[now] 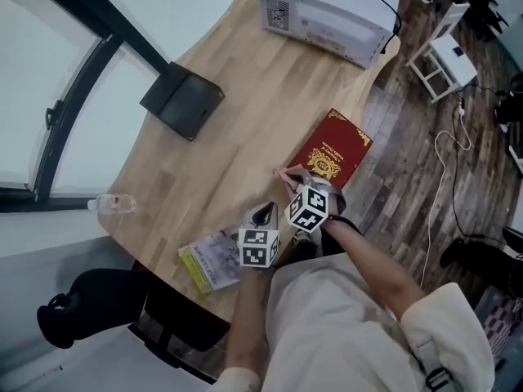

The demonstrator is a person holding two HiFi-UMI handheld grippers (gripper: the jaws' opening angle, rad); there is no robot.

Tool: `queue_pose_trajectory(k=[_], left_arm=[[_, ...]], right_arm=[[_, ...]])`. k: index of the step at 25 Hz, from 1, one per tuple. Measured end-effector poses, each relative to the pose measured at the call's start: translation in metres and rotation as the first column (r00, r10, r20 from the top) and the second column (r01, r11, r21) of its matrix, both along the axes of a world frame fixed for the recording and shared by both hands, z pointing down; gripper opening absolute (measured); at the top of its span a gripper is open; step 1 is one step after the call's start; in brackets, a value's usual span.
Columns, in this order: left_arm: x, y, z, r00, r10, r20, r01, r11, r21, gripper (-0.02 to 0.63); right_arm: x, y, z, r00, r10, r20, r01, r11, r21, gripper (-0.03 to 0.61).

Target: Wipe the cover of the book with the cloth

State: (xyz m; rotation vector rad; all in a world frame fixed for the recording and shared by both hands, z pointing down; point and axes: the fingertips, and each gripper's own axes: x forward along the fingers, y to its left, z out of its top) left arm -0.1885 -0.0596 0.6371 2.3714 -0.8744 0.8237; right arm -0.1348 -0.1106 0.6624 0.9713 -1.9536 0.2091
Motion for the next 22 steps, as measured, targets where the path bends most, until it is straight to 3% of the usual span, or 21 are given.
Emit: queue_pose_trajectory(k=[7, 13, 19, 22], left_arm=[[0.014, 0.023, 0.009, 0.998, 0.03, -0.053, -0.032, 0.999, -0.038, 0.008], [0.03, 0.038, 0.01, 0.995, 0.053, -0.08, -0.057, 0.997, -0.057, 0.008], [0.05, 0.033, 0.005, 0.986, -0.018, -0.168, 0.004, 0.997, -0.083, 0.008], [0.056, 0.035, 0.001, 0.985, -0.032, -0.171, 0.02, 0.997, -0.071, 0.008]], right_arm=[[0.0, 0.039, -0.002, 0.999, 0.052, 0.016, -0.052, 0.999, 0.0, 0.026], [0.026, 0.081, -0.001, 0.991, 0.129, 0.019, -0.129, 0.991, -0.038, 0.026], [0.071, 0.116, 0.003, 0.974, 0.227, -0.005, -0.227, 0.972, -0.059, 0.026], [0.085, 0.139, 0.011, 0.97, 0.242, -0.029, -0.243, 0.965, -0.095, 0.026]])
